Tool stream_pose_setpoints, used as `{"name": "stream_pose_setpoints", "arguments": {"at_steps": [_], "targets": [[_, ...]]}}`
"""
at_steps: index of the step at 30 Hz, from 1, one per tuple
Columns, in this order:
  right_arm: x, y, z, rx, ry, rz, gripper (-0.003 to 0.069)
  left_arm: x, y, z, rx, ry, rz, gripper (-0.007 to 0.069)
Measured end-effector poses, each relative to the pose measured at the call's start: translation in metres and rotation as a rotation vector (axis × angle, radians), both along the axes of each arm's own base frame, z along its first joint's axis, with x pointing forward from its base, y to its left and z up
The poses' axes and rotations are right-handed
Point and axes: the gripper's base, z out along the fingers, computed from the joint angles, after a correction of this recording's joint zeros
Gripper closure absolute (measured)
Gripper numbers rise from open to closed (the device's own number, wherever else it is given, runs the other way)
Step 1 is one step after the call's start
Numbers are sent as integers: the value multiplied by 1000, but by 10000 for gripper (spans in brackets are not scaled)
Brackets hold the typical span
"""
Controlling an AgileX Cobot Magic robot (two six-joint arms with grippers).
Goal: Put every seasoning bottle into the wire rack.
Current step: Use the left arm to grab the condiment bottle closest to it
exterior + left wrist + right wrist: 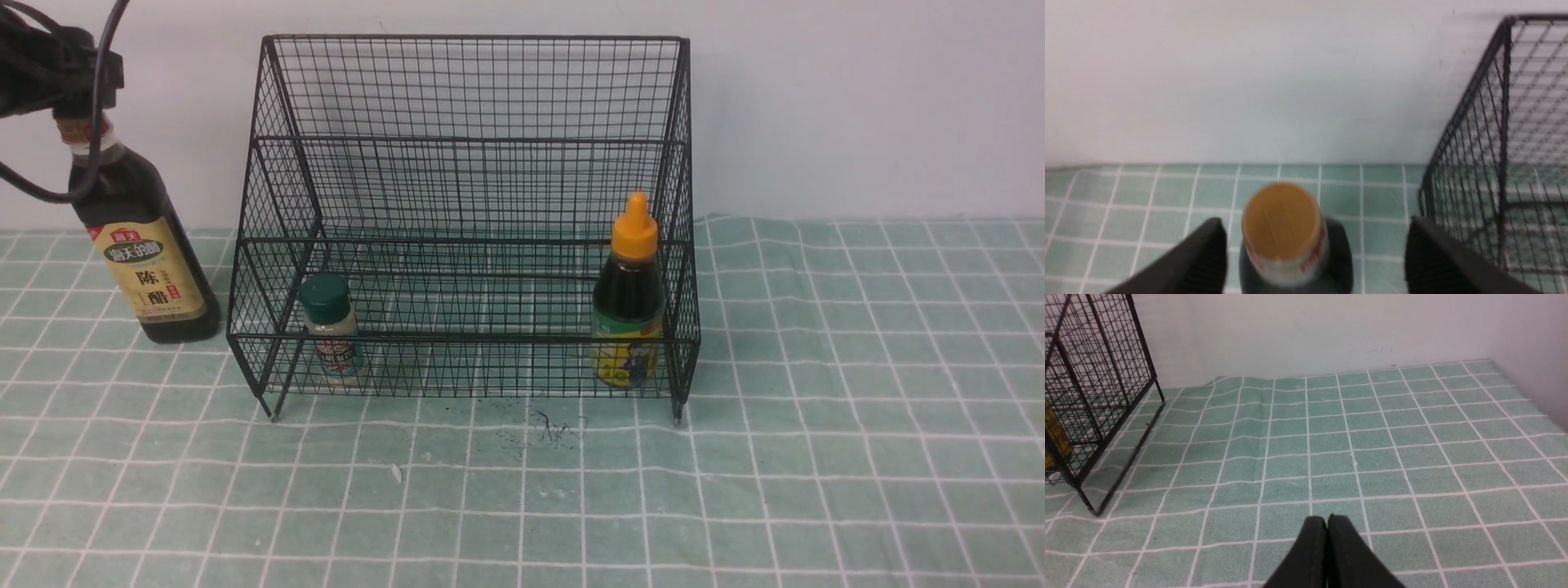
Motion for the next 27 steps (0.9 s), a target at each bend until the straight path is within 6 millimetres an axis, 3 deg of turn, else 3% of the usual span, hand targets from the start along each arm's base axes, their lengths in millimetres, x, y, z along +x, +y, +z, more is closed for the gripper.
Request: {"name": "stream_pose_setpoints", "arguments": {"at_steps": [4,8,13,17,24,27], "targets": [[0,0,0,0,0,0,672,14,3,-13,6,-20,10,-12],[0,0,0,0,0,0,672,26,6,-32,26,0,12,-6],[0,0,0,0,0,0,672,33,9,-46,53,32,6,74],[0,0,0,0,0,0,672,38,9,-55,41,50,11,300],[0,0,0,0,0,0,672,29,5,-47,11,75,12,305],[0,0,0,0,0,0,672,14,3,-31,27,88,3,314]]}}
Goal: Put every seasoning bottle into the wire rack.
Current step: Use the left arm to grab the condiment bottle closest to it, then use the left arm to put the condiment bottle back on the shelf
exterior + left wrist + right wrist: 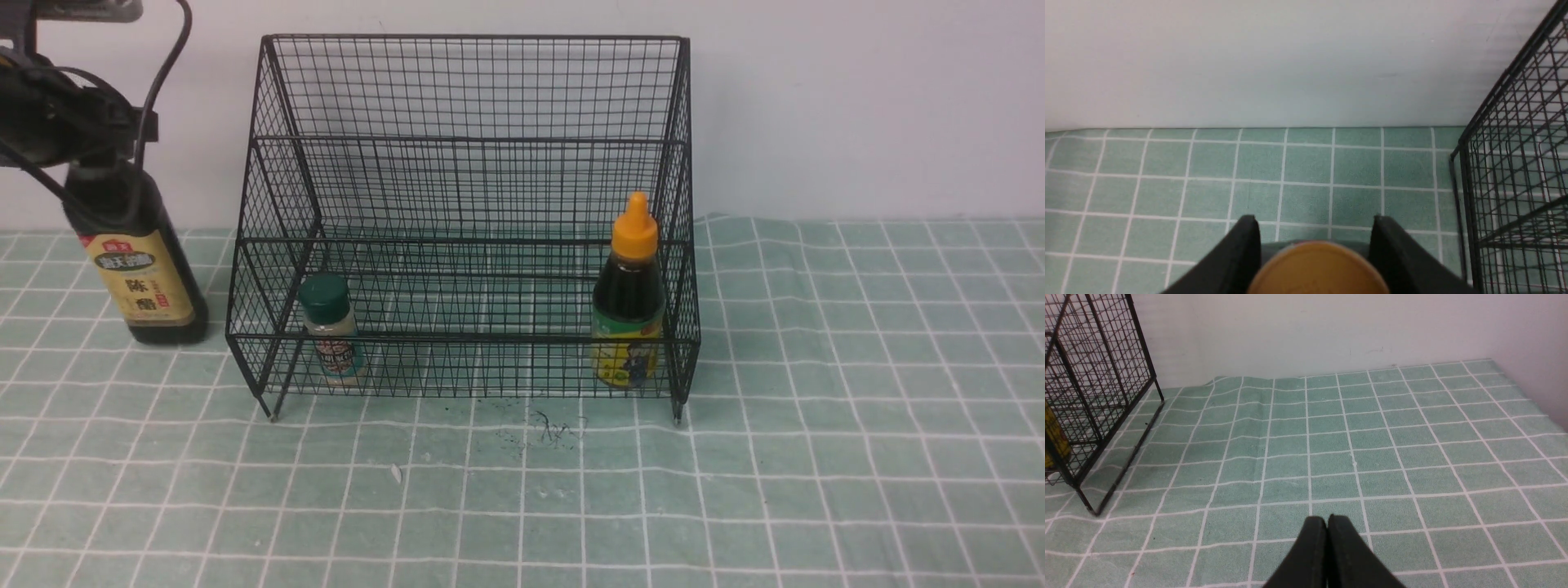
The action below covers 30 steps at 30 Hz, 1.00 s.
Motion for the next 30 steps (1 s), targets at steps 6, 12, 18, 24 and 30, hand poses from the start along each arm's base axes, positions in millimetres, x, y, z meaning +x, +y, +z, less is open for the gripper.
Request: {"name": "stream_pose_setpoints", "arguments": {"at_steps": [6,12,18,24,30], "targets": [[0,0,0,0,0,0,672,-33,-5,75,25,-175,5,314],[0,0,0,0,0,0,672,-58,-11,134,6,-324,5,315],[0,0,0,0,0,0,672,-64,-19,158,-111,-384,-19,315],[0,0,0,1,0,0,672,-63,-33,162,-194,-408,-78,315],[0,0,0,3,0,-1,672,-43,-64,153,-193,-430,-168,315]]}}
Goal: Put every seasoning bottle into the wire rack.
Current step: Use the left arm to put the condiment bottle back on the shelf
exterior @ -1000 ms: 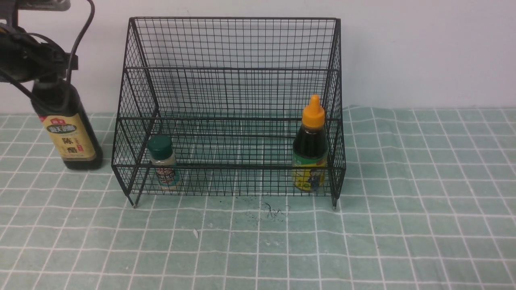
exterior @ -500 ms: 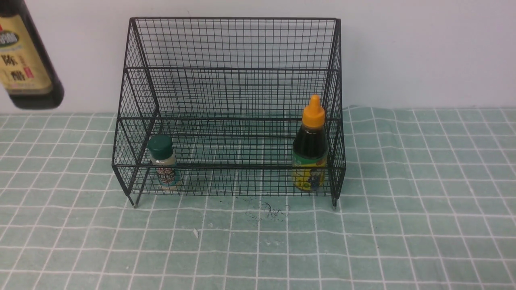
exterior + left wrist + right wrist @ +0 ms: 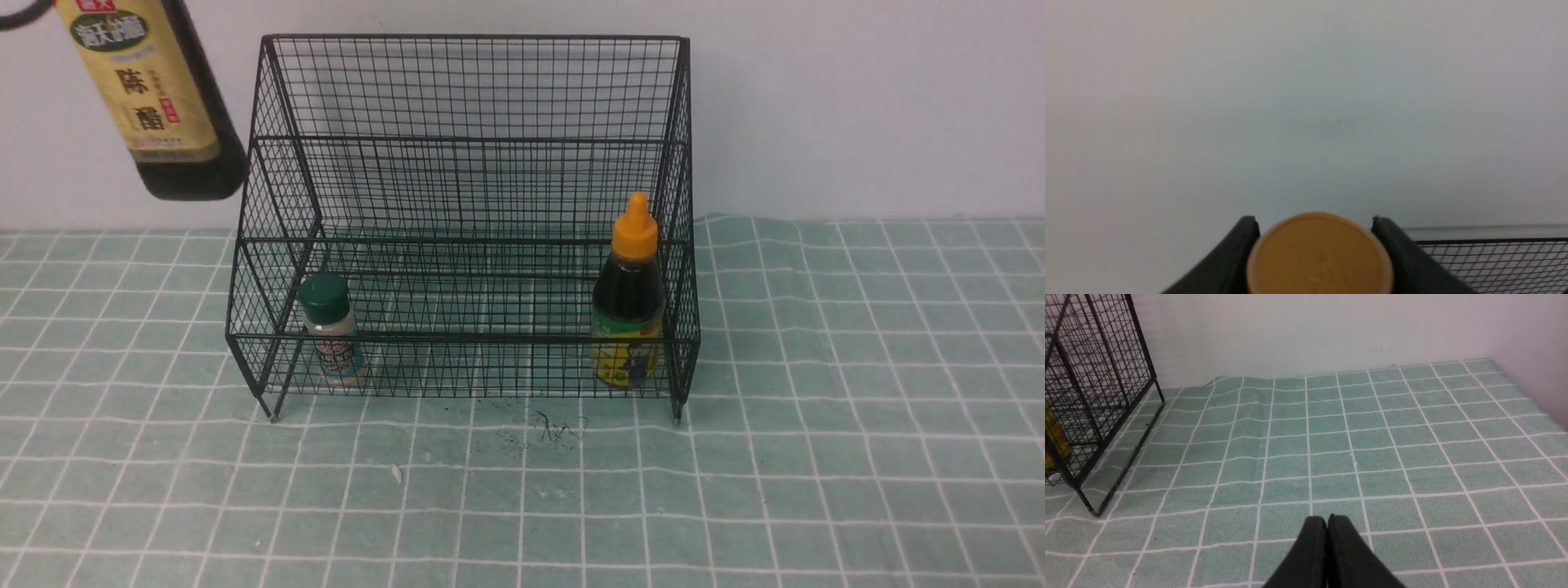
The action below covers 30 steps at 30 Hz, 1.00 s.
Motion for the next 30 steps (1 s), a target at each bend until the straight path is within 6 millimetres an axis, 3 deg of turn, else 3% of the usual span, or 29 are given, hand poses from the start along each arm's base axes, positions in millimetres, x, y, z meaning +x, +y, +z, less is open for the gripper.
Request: {"name": "stream_pose_setpoints", "arguments": {"at_steps": [11,18,30], "targets": [[0,0,0,0,0,0,672,41,-37,-38,-27,48,-74,315],[0,0,0,0,0,0,672,67,-40,-74,-19,142,-77,316],[0,0,0,0,0,0,672,84,-44,-120,7,332,-119,316]]}}
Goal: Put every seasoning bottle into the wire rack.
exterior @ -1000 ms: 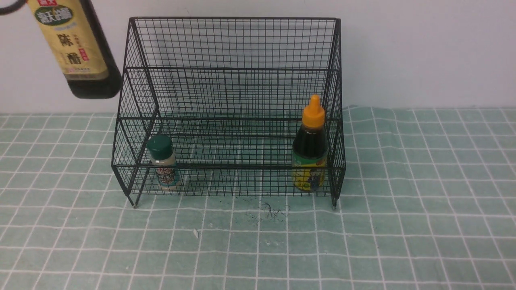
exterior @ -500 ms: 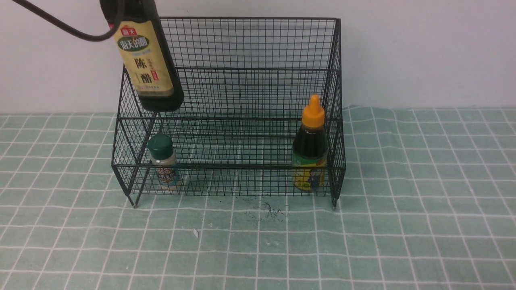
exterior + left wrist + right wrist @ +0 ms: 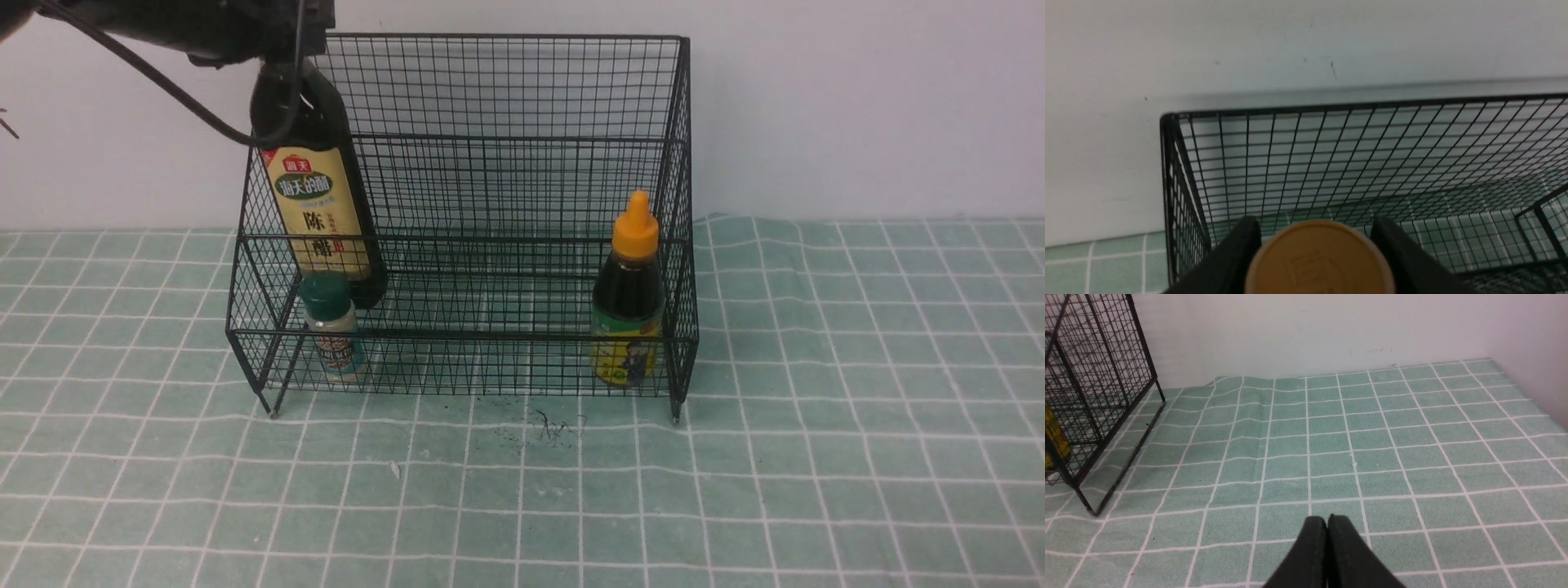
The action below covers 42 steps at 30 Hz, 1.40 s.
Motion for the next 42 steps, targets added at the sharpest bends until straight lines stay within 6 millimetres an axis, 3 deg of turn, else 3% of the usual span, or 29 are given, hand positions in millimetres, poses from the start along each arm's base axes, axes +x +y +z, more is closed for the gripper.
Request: {"name": "stream_pose_setpoints", "arguments": {"at_steps": [6,11,18,28,32,36,42], "targets": [[0,0,0,0,0,0,672,0,0,-6,22,36,-12,300],[0,0,0,0,0,0,672,0,0,4,4,-11,-3,207],[0,0,0,0,0,0,672,-3,-1,9,0,-19,-6,186],[0,0,0,0,0,0,672,-31,1,50,14,-102,-28,200],[0,0,0,0,0,0,672,-61,-1,69,36,-38,-85,334],[0,0,0,0,0,0,672,-85,0,63,108,157,-158,565],[0,0,0,-7,0,1,672,-90,0,46,125,275,-185,631]]}}
